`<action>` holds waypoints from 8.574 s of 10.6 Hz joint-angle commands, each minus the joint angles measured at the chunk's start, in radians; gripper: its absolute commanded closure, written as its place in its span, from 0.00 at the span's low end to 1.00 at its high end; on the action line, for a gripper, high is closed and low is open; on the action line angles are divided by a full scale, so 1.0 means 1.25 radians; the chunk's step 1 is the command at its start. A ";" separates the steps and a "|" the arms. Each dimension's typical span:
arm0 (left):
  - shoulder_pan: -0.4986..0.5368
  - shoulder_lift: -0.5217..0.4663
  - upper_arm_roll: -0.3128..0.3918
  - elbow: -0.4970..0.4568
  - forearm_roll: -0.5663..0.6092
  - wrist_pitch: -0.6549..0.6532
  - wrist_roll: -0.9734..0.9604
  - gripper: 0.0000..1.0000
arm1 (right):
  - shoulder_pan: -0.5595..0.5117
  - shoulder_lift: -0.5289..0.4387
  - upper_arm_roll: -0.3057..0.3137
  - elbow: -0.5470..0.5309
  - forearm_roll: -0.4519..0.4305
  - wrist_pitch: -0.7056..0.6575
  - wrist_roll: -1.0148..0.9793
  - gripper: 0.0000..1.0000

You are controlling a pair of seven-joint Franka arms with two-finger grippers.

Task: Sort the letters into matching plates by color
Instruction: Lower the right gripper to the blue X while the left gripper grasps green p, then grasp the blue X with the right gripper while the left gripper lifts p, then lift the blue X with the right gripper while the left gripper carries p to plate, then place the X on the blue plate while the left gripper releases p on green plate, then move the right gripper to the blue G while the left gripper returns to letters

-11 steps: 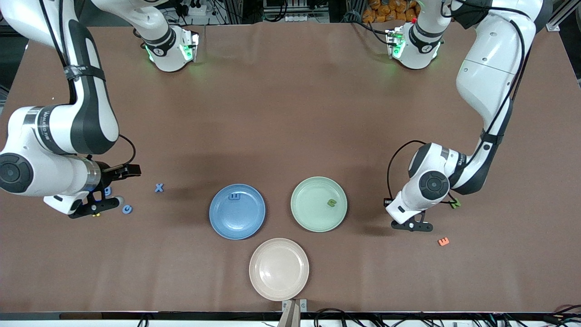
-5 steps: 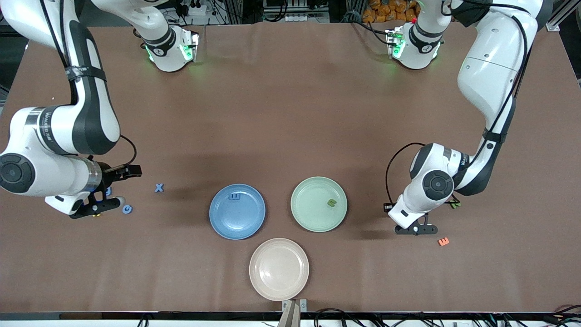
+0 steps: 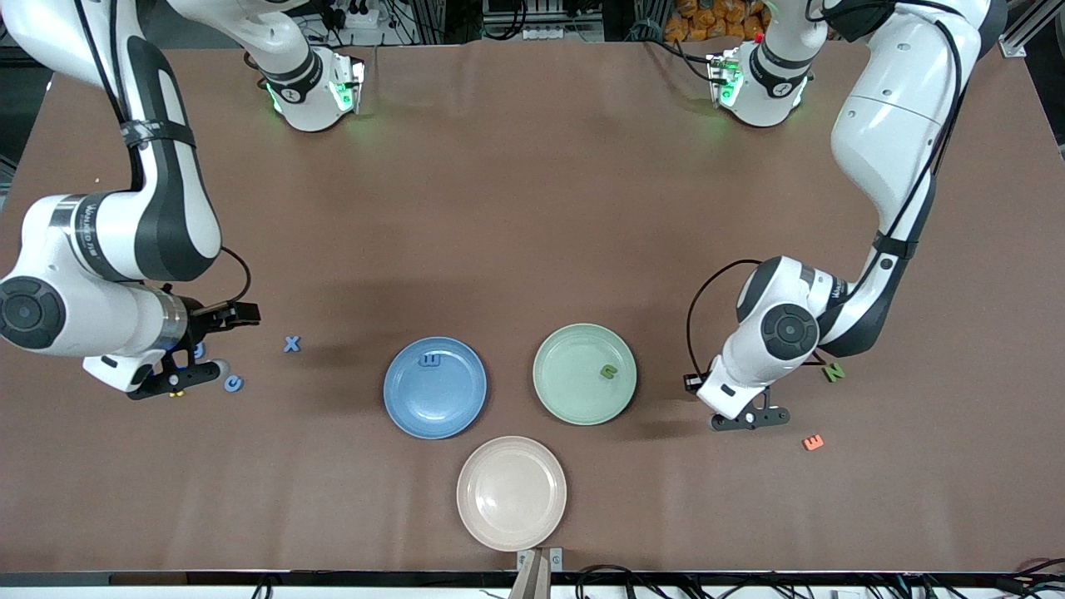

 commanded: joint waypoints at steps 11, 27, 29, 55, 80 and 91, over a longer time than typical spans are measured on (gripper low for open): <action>-0.078 0.000 -0.012 0.027 -0.016 0.023 -0.173 1.00 | -0.071 -0.048 0.087 -0.526 0.002 0.651 0.050 0.00; -0.080 0.005 -0.011 0.027 -0.018 0.082 -0.190 1.00 | -0.067 0.062 0.093 -0.477 0.002 0.748 0.074 0.18; -0.079 0.006 -0.011 0.027 -0.019 0.088 -0.190 1.00 | -0.067 0.062 0.094 -0.476 0.002 0.747 0.074 0.25; -0.246 0.065 0.008 0.027 -0.053 0.266 -0.347 1.00 | -0.007 0.069 0.093 -0.206 -0.005 0.439 0.116 0.73; 0.041 -0.304 -0.012 -0.436 -0.030 0.147 0.060 0.00 | 0.068 0.205 0.084 0.043 0.011 0.419 0.018 0.00; 0.247 -0.304 -0.013 -0.488 0.200 0.152 0.060 0.00 | -0.156 0.205 0.083 0.069 -0.039 0.304 -0.204 0.00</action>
